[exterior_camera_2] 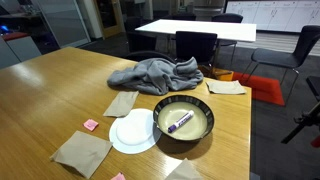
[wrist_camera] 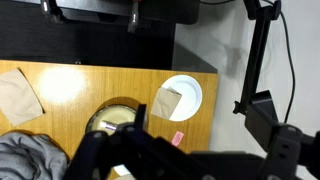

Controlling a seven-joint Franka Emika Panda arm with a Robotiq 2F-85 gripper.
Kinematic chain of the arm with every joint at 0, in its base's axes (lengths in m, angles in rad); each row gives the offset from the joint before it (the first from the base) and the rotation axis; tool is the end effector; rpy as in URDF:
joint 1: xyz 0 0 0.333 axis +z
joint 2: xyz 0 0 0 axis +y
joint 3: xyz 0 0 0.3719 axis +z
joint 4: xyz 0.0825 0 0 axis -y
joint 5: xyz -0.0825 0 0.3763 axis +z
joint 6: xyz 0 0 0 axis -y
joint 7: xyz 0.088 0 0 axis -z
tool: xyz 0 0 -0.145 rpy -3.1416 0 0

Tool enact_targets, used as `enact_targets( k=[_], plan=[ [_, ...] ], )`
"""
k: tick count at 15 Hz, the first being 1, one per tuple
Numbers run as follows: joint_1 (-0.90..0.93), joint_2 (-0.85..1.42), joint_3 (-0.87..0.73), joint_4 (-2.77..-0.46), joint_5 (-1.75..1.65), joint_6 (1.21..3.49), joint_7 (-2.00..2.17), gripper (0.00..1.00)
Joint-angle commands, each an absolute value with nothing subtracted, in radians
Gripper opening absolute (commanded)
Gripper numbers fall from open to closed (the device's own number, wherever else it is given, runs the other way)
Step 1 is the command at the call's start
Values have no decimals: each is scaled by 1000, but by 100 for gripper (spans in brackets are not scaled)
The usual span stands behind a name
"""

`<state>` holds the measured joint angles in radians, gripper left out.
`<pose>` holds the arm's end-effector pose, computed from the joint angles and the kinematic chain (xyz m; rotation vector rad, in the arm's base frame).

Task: Pick up the marker from the bowl and put it on the table

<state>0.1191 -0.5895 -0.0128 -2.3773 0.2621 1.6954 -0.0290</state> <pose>0.3168 0.0677 0.5397 -2.8732 -0.1336 0.1485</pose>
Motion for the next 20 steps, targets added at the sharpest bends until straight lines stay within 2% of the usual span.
enact_targets(
  k=[1,10,15,20],
  plan=[
    [99,-589,3,-2375,270,1690,-37,100],
    [125,-554,-17,-2376,278,1717,-168,100],
    [123,-443,-12,-2386,212,1853,-349,100],
    [124,-289,-18,-2405,129,2106,-514,100]
  ],
)
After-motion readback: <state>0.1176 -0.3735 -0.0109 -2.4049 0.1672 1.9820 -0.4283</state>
